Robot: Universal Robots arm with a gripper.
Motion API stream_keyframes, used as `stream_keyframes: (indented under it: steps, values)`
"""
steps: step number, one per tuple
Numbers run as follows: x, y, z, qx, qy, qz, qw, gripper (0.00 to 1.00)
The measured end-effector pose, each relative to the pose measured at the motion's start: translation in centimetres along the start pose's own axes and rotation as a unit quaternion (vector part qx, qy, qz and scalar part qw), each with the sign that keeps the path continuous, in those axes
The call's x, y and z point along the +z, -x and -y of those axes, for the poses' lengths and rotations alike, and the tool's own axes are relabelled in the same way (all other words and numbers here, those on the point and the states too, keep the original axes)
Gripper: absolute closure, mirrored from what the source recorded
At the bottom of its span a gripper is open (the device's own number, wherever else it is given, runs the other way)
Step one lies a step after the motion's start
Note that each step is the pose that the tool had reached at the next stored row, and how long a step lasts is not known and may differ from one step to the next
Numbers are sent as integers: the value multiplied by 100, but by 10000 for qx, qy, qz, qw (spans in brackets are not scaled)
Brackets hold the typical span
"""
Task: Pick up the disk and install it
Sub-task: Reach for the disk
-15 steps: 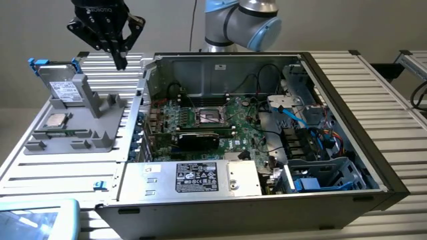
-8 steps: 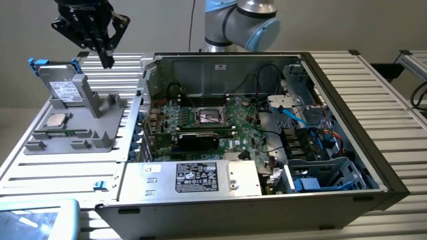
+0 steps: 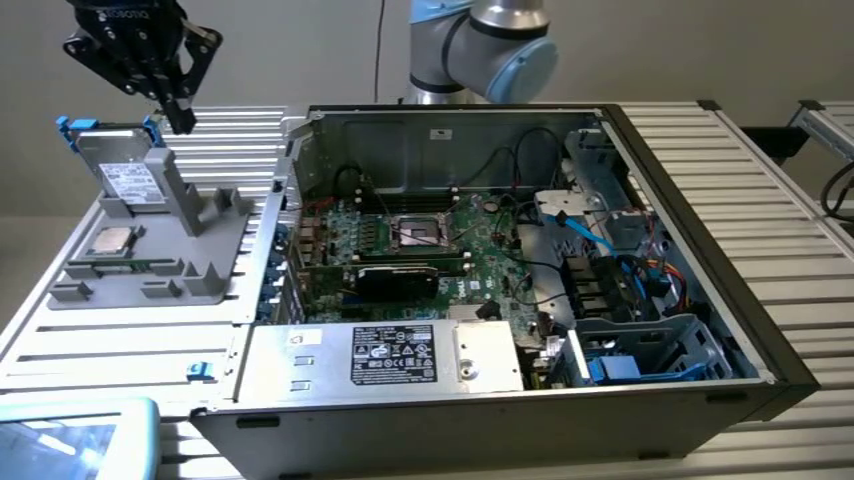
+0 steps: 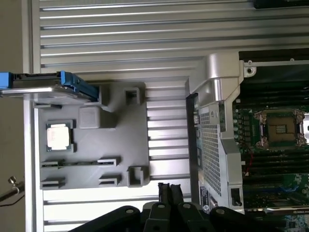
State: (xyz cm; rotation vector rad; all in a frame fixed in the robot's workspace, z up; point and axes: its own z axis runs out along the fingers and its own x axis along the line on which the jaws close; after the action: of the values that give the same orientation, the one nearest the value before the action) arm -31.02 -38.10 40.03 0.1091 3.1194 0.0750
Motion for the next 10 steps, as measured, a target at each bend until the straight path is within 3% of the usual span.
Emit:
stream_keyframes:
  steps: [5, 10]
  values:
    - [-2, -197, -36, -4, 0, -1, 10000, 89]
    - [0, -361, -136, -8, 0, -1, 10000, 89]
